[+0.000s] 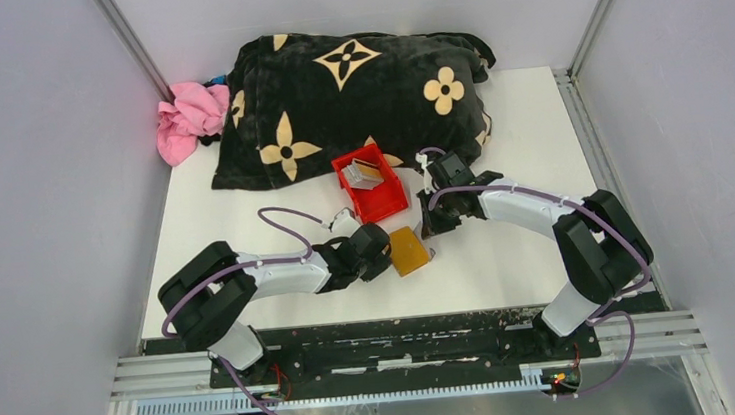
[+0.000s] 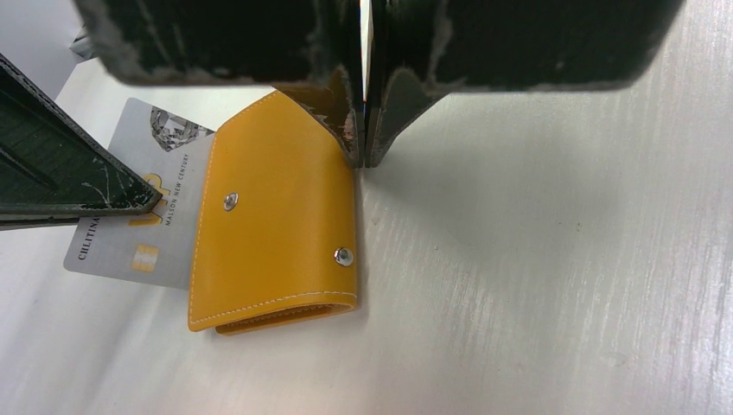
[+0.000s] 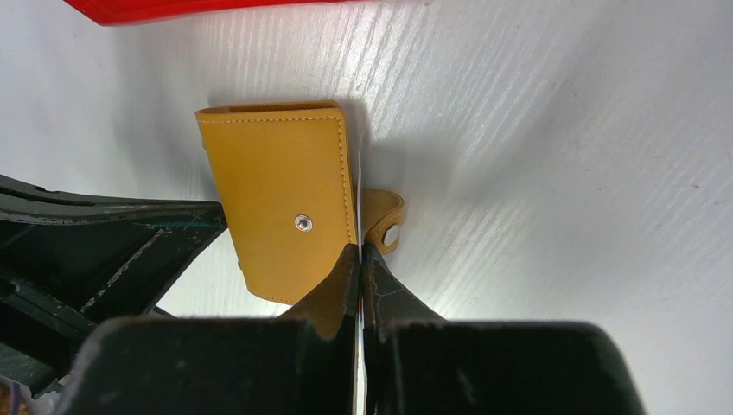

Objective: Put the credit cards into the card holder
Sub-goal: Open the card holder at the center of the board.

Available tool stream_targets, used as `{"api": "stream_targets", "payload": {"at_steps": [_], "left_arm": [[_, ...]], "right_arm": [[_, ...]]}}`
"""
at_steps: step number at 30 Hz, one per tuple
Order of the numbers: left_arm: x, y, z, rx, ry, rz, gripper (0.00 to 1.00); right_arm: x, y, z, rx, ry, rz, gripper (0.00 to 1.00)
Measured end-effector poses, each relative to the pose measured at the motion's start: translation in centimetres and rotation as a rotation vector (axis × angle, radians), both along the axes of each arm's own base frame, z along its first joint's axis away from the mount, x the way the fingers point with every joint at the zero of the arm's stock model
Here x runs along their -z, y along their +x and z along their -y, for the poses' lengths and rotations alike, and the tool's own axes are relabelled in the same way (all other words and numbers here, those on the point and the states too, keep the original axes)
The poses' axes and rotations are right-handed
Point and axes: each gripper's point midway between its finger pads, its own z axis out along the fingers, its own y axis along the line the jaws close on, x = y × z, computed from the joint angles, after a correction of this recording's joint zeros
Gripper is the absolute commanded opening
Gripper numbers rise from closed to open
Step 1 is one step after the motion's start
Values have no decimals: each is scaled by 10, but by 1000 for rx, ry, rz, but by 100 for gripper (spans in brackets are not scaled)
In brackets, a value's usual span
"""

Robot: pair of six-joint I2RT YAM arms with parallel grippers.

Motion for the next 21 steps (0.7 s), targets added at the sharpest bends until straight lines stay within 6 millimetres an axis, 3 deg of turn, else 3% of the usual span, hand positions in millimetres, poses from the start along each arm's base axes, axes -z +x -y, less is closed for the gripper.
{"api": "stream_targets", "payload": {"at_steps": [21], "left_arm": [[0, 0, 0, 0, -2, 1, 5]], "right_arm": [[1, 2, 6, 79, 74, -31, 1]]}}
